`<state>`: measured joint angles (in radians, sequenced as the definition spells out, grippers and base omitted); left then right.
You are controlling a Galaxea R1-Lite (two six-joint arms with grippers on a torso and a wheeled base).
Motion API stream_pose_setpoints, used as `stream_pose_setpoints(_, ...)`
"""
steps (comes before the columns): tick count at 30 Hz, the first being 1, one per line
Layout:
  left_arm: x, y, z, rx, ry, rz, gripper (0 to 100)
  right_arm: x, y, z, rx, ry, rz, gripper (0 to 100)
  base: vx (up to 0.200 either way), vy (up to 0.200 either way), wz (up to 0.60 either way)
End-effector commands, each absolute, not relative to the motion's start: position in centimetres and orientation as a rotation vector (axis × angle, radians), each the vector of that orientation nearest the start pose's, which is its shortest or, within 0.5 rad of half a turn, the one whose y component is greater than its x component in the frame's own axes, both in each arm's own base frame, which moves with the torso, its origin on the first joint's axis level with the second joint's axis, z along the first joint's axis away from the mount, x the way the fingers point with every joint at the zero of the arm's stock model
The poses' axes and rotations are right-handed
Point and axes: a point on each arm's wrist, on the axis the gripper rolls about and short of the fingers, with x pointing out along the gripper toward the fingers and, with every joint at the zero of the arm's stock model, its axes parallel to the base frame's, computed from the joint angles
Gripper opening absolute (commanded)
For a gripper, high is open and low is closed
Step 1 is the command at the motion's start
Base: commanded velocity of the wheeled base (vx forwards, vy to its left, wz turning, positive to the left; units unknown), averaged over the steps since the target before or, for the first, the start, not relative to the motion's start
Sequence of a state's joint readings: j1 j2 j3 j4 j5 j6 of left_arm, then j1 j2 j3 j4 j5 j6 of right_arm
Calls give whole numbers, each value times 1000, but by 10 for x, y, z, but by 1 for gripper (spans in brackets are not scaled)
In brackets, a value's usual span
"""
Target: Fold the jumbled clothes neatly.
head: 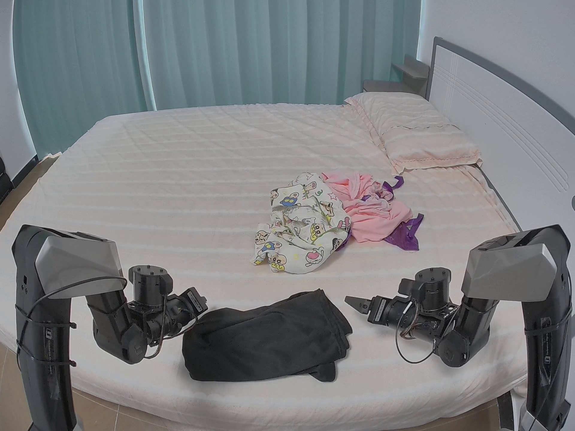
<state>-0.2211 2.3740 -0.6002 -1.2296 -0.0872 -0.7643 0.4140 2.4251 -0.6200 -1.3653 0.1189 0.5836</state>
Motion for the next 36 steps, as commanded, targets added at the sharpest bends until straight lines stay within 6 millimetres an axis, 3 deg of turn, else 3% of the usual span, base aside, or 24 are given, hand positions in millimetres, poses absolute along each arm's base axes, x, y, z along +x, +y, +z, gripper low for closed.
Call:
stream_pose_setpoints(1,329,-75,-33,-706,625,-67,0,333,159,-34,463,587,401,100,0,0,0)
stream_pose_setpoints(7,312,-61,-29,-718,671,-57,0,339,172,-32,453,611,420,100,0,0,0)
stream_pose_setpoints(8,310,-58,-30,-724,687,-60,100,341,174,-31,452,607,425,100,0,0,0)
stream_pose_setpoints(14,297,-46,-26,-780,753,-144,100,347,178,-28,449,623,422,100,0,0,0)
stream_pose_setpoints(22,289,-49,-25,-789,800,-209,100,353,187,-26,443,632,433,100,0,0,0)
stream_pose_setpoints(32,292,-78,-25,-749,808,-295,100,358,194,-27,443,624,446,100,0,0,0)
stream_pose_setpoints(33,291,-80,-25,-738,811,-295,0,359,195,-28,443,630,443,100,0,0,0)
stream_pose_setpoints(36,294,-79,-29,-711,797,-278,0,362,198,-33,436,655,436,100,0,0,0)
